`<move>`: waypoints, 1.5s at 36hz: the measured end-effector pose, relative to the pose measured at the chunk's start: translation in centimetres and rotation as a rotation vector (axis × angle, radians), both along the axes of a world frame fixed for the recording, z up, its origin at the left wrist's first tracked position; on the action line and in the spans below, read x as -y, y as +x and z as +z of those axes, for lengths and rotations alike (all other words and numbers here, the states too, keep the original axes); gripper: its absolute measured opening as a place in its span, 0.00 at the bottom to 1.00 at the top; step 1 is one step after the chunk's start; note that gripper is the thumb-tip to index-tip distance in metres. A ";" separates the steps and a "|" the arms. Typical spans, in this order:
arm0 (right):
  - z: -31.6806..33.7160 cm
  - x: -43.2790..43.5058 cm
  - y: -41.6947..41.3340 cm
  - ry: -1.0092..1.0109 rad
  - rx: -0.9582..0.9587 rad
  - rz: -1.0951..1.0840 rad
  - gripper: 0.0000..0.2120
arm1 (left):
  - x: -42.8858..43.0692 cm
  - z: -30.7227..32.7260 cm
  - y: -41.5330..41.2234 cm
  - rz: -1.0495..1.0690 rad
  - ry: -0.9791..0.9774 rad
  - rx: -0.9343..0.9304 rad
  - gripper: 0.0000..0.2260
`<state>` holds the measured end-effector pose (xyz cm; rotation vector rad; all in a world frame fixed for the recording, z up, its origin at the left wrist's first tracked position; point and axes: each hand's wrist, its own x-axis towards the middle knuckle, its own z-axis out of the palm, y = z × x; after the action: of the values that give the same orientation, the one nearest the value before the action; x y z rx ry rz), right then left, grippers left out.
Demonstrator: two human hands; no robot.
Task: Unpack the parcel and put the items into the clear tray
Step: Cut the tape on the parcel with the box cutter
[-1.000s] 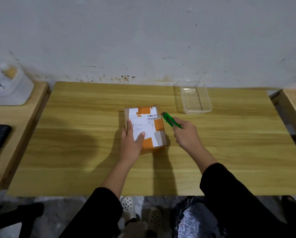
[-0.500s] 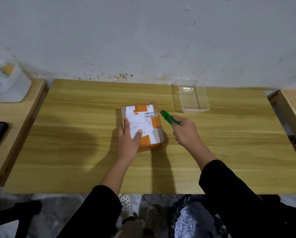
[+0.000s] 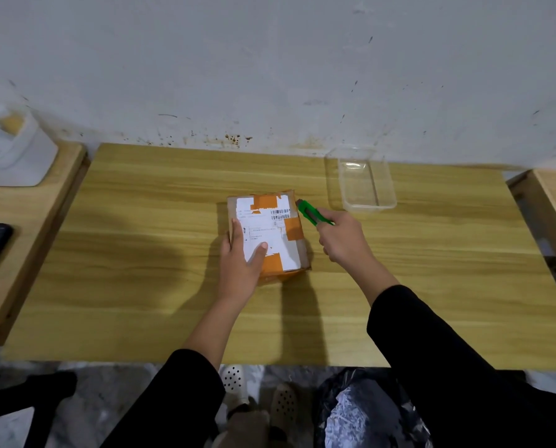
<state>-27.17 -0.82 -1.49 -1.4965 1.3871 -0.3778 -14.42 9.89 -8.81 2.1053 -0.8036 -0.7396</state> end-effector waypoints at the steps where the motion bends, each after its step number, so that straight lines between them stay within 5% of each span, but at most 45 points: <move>1: 0.1 0.2 0.0 0.009 -0.019 0.007 0.20 | 0.0 0.0 0.0 0.005 -0.001 0.001 0.31; 21: 2.8 0.5 -1.6 0.093 -0.273 0.270 0.16 | 0.2 0.4 -0.8 0.059 -0.001 -0.043 0.31; 31: 2.0 -1.8 -4.2 0.258 -0.212 0.279 0.22 | 0.3 0.4 -0.7 0.064 0.022 -0.043 0.31; 40: 2.9 -1.5 -5.1 -0.010 -0.068 0.030 0.17 | 0.2 1.5 -3.3 0.196 0.020 -0.112 0.30; 43: 2.9 -1.0 -5.4 -0.044 -0.022 -0.041 0.15 | -1.1 1.4 -4.0 0.118 0.004 -0.045 0.30; 50: 0.7 -1.5 -5.1 0.015 -0.021 -0.039 0.19 | 0.9 1.9 3.6 -0.366 0.194 0.515 0.39; 54: 0.2 -1.6 -4.9 0.029 -0.005 -0.073 0.21 | 2.9 2.4 5.9 -0.584 0.298 0.530 0.42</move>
<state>-32.08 0.73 -1.31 -1.4264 1.4487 -0.3980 -8.49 6.95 -6.43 2.3905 -1.7384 -0.6172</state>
